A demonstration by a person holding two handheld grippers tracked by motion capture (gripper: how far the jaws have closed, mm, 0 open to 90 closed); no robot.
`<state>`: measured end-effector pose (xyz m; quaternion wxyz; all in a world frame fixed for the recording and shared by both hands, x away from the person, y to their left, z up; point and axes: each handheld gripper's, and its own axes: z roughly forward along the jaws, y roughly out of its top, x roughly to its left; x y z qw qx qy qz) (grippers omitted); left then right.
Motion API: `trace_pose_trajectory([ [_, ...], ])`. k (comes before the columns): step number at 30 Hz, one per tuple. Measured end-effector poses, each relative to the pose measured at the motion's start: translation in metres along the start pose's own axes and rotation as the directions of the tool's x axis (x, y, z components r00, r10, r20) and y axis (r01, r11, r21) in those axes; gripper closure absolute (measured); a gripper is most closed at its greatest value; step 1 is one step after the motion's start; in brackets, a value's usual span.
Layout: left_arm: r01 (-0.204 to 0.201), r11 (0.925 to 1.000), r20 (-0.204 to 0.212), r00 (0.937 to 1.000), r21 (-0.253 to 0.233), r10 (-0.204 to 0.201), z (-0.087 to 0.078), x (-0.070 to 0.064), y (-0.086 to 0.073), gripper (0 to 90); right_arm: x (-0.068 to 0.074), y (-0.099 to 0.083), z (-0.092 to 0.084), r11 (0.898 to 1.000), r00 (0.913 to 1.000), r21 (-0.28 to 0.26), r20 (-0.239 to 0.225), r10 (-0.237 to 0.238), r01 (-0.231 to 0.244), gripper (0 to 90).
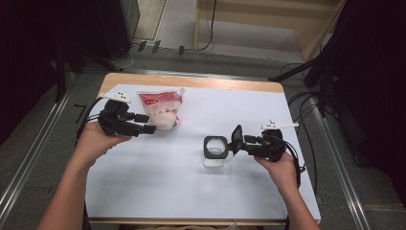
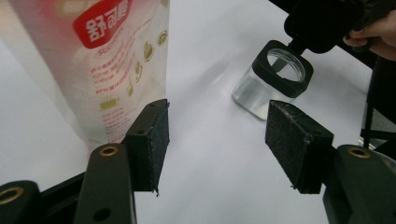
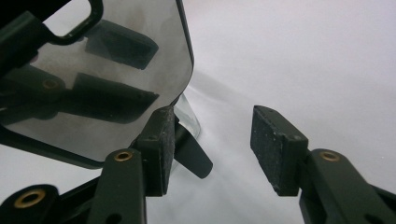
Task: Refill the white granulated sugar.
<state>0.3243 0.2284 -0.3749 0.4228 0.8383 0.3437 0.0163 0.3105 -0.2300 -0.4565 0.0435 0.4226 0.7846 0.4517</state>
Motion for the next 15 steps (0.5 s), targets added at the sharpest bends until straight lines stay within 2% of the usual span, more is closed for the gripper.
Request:
trace_pose_trajectory([
  [5, 0.021, 0.9998, -0.035, 0.9992, 0.002, -0.021, -0.008, 0.008, -0.005, 40.6, -0.003, -0.001, 0.000, 1.000, 0.9999, 0.008, -0.002, 0.014, -0.014, 51.3],
  [6, 0.022, 0.9998, -0.032, 0.9993, 0.002, -0.022, -0.010, 0.011, -0.006, 40.5, -0.004, -0.001, 0.000, 1.000, 0.9999, 0.007, 0.002, 0.014, -0.014, 51.2],
  [8, 0.031, 0.9995, -0.053, 0.9981, -0.001, -0.031, -0.012, 0.016, -0.008, 40.5, -0.005, -0.001, 0.000, 1.000, 0.9999, 0.007, 0.003, 0.012, -0.012, 51.0],
  [10, 0.021, 0.9996, -0.082, 0.9964, -0.021, -0.022, -0.013, 0.022, -0.011, 40.7, -0.005, -0.001, 0.000, 1.000, 0.9998, 0.009, 0.009, 0.015, -0.016, 49.7],
  [14, 0.032, 0.9993, -0.098, 0.9946, -0.017, -0.033, -0.010, 0.030, -0.013, 40.5, -0.007, -0.002, 0.002, 1.000, 0.9998, 0.014, 0.012, 0.017, -0.017, 48.3],
  [15, 0.039, 0.9989, -0.090, 0.9951, -0.028, -0.041, -0.009, 0.032, -0.012, 40.5, -0.007, -0.002, 0.002, 1.000, 0.9997, 0.018, 0.014, 0.018, -0.018, 48.1],
])
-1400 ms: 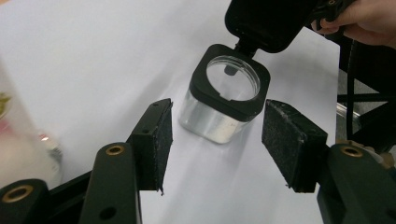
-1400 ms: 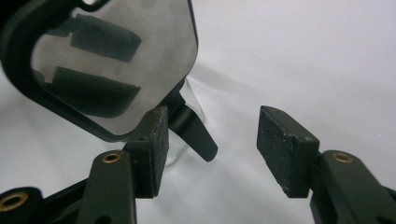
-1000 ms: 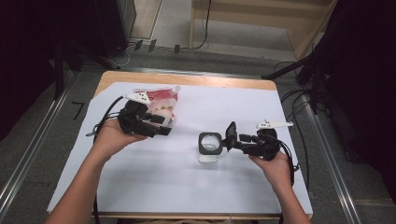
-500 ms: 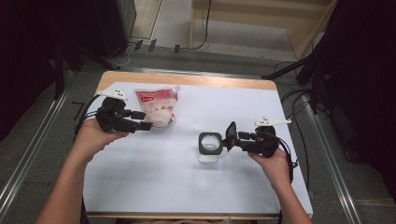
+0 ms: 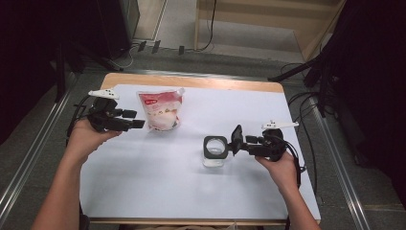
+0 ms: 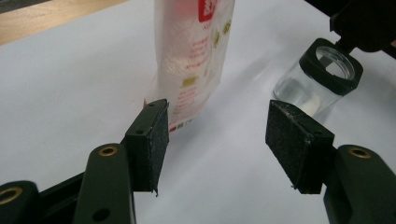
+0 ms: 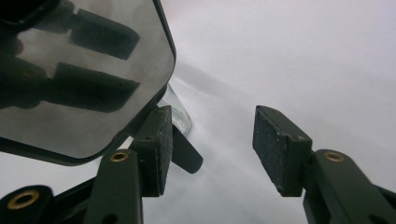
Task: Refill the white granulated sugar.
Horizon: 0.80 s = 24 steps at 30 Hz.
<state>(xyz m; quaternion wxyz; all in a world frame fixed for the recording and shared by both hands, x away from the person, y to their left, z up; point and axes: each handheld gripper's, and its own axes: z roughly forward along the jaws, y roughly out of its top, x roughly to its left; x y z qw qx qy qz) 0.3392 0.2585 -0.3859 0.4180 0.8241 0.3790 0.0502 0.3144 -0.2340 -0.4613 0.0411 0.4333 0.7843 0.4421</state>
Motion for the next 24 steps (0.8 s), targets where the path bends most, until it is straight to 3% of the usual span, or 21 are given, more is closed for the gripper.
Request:
trace_pose_trajectory([
  [3, 0.017, 0.9998, 0.006, 0.9998, -0.007, -0.017, 0.005, 0.005, 0.003, 40.2, 0.000, -0.002, -0.001, 1.000, 0.9999, 0.002, 0.012, 0.000, 0.000, 47.9],
  [9, 0.007, 1.0000, -0.017, 0.9998, 0.002, -0.007, 0.017, 0.009, 0.008, 39.3, 0.000, -0.007, -0.008, 1.000, 0.9997, -0.005, 0.026, 0.002, -0.002, 47.8],
  [19, 0.012, 0.9999, 0.001, 0.9999, 0.003, -0.012, 0.039, 0.014, 0.017, 40.4, 0.002, -0.016, -0.018, 1.000, 0.9989, -0.004, 0.045, 0.013, -0.013, 47.9],
  [24, 0.020, 0.9998, -0.003, 0.9998, -0.002, -0.020, 0.050, 0.015, 0.021, 42.2, 0.002, -0.020, -0.022, 0.999, 0.9990, -0.019, 0.019, 0.039, -0.039, 48.0],
])
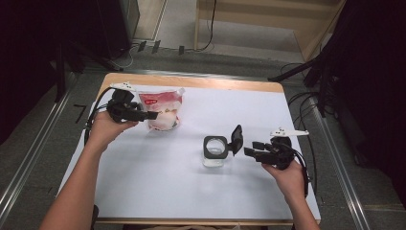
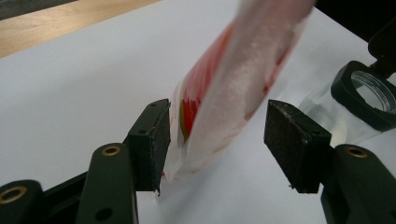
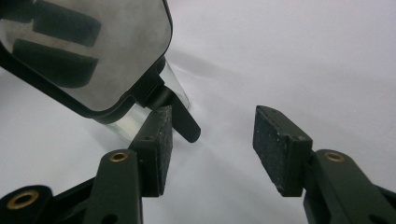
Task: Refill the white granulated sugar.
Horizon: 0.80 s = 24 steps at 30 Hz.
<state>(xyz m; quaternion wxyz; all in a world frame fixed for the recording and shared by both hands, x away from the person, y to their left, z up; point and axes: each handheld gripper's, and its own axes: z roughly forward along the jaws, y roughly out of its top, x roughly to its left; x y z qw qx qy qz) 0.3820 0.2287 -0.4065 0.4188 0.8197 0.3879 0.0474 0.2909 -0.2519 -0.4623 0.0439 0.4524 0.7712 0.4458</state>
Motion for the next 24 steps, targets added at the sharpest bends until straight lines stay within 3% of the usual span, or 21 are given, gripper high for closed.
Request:
trace_pose_trajectory([
  [5, -0.010, 0.9999, -0.012, 0.9999, 0.012, 0.010, 0.010, 0.000, 0.002, 44.6, 0.001, -0.002, -0.003, 1.000, 0.9999, 0.000, 0.012, -0.008, 0.008, 48.1],
  [10, 0.009, 1.0000, -0.021, 0.9997, 0.000, -0.009, 0.013, 0.001, 0.001, 51.8, 0.004, -0.003, -0.003, 1.000, 0.9998, -0.003, 0.014, -0.016, 0.016, 48.1],
  [11, 0.019, 0.9998, -0.028, 0.9994, -0.006, -0.019, 0.013, 0.001, 0.001, 51.8, 0.004, -0.003, -0.004, 1.000, 0.9998, -0.004, 0.009, -0.017, 0.017, 48.1],
  [12, 0.025, 0.9996, -0.031, 0.9992, -0.010, -0.025, 0.014, 0.002, 0.000, 58.5, 0.006, -0.002, -0.004, 1.000, 0.9997, -0.006, -0.009, -0.025, 0.025, 48.0],
  [16, 0.057, 0.9977, -0.026, 0.9980, -0.037, -0.058, 0.017, 0.002, -0.002, 63.0, 0.006, -0.002, -0.001, 1.000, 0.9995, 0.002, -0.021, -0.024, 0.025, 47.7],
  [20, 0.029, 0.9995, -0.032, 0.9991, -0.015, -0.029, 0.018, 0.000, -0.001, 73.5, 0.006, -0.003, -0.001, 1.000, 0.9998, 0.005, -0.018, -0.010, 0.010, 47.7],
  [21, -0.002, 1.0000, -0.042, 0.9991, -0.002, 0.002, 0.017, -0.002, -0.001, 77.4, 0.006, -0.003, -0.001, 1.000, 0.9998, 0.001, -0.016, -0.011, 0.011, 47.8],
  [24, 0.010, 0.9999, -0.026, 0.9996, 0.008, -0.009, 0.017, -0.005, 0.000, 87.2, 0.005, -0.002, -0.001, 1.000, 0.9998, -0.004, -0.020, 0.001, -0.001, 47.9],
])
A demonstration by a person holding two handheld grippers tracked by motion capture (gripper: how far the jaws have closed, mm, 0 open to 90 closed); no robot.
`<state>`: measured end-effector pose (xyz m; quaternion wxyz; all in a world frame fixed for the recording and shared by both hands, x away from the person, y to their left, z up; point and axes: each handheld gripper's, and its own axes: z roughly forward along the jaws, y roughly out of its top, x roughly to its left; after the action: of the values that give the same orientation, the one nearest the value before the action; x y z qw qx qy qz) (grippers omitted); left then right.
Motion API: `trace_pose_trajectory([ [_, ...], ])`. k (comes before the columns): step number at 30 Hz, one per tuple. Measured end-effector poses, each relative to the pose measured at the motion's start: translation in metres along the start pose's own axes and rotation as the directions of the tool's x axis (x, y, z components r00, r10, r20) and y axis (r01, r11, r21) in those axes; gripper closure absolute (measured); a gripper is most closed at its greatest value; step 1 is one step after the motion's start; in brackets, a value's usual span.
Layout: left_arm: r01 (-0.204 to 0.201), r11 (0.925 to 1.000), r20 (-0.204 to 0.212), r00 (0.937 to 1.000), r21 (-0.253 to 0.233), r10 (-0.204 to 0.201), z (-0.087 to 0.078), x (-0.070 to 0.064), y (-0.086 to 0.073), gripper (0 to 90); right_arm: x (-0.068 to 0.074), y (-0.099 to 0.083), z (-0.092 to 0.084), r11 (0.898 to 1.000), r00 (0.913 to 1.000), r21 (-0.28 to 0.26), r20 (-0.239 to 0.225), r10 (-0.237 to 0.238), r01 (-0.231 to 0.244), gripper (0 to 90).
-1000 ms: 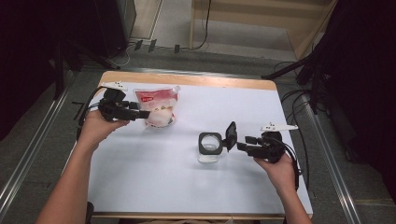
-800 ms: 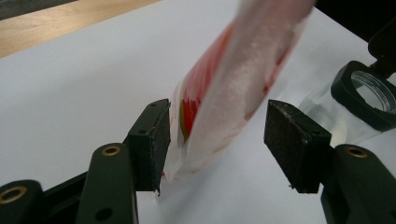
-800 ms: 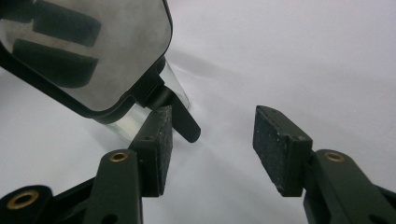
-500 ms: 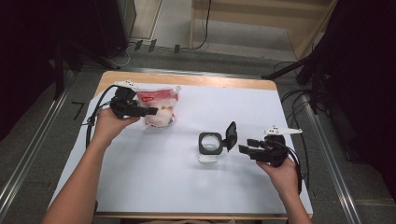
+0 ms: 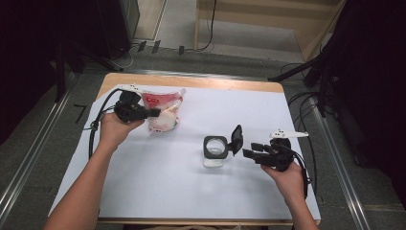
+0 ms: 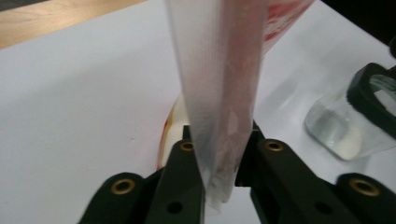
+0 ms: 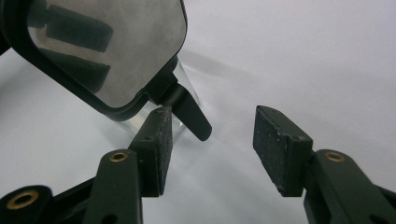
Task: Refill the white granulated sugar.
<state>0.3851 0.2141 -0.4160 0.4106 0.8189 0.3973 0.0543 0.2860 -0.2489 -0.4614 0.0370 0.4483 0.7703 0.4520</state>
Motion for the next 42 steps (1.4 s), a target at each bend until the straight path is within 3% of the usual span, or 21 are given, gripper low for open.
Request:
trace_pose_trajectory([
  [5, -0.004, 1.0000, 0.013, 0.9999, 0.001, 0.004, -0.001, -0.002, 0.002, 89.4, -0.001, 0.000, 0.003, 1.000, 0.9997, 0.017, -0.011, 0.020, -0.020, 47.9],
  [8, 0.036, 0.9992, 0.040, 0.9985, 0.016, -0.037, -0.009, -0.003, 0.006, 90.0, -0.001, 0.000, 0.005, 1.000, 0.9999, 0.020, -0.008, 0.007, -0.007, 47.7],
  [13, 0.017, 0.9998, 0.046, 0.9988, 0.013, -0.018, -0.025, -0.013, 0.011, 90.0, 0.000, 0.003, 0.004, 1.000, 0.9999, 0.021, 0.010, 0.000, 0.000, 47.7],
  [18, 0.036, 0.9994, 0.076, 0.9965, -0.002, -0.035, -0.037, -0.020, 0.014, 90.0, 0.001, 0.007, 0.001, 1.000, 0.9998, 0.005, 0.018, 0.010, -0.010, 47.8],
  [26, 0.031, 0.9992, 0.107, 0.9937, 0.026, -0.034, -0.043, -0.030, 0.016, 90.0, 0.005, 0.020, -0.001, 1.000, 0.9993, -0.021, 0.036, 0.014, -0.013, 49.4],
  [31, 0.012, 0.9994, 0.110, 0.9938, 0.032, -0.016, -0.047, -0.034, 0.016, 90.0, 0.007, 0.026, -0.003, 0.999, 0.9993, -0.039, 0.013, 0.036, -0.036, 51.2],
  [38, 0.019, 0.9989, 0.118, 0.9927, 0.042, -0.023, -0.057, -0.043, 0.019, 90.0, 0.015, 0.046, -0.004, 0.999, 0.9989, -0.038, 0.043, -0.018, 0.020, 50.9],
  [42, -0.004, 0.9995, 0.135, 0.9908, 0.033, 0.000, -0.061, -0.047, 0.021, 90.0, 0.018, 0.056, -0.008, 0.999, 0.9979, -0.043, 0.059, -0.026, 0.029, 51.5],
])
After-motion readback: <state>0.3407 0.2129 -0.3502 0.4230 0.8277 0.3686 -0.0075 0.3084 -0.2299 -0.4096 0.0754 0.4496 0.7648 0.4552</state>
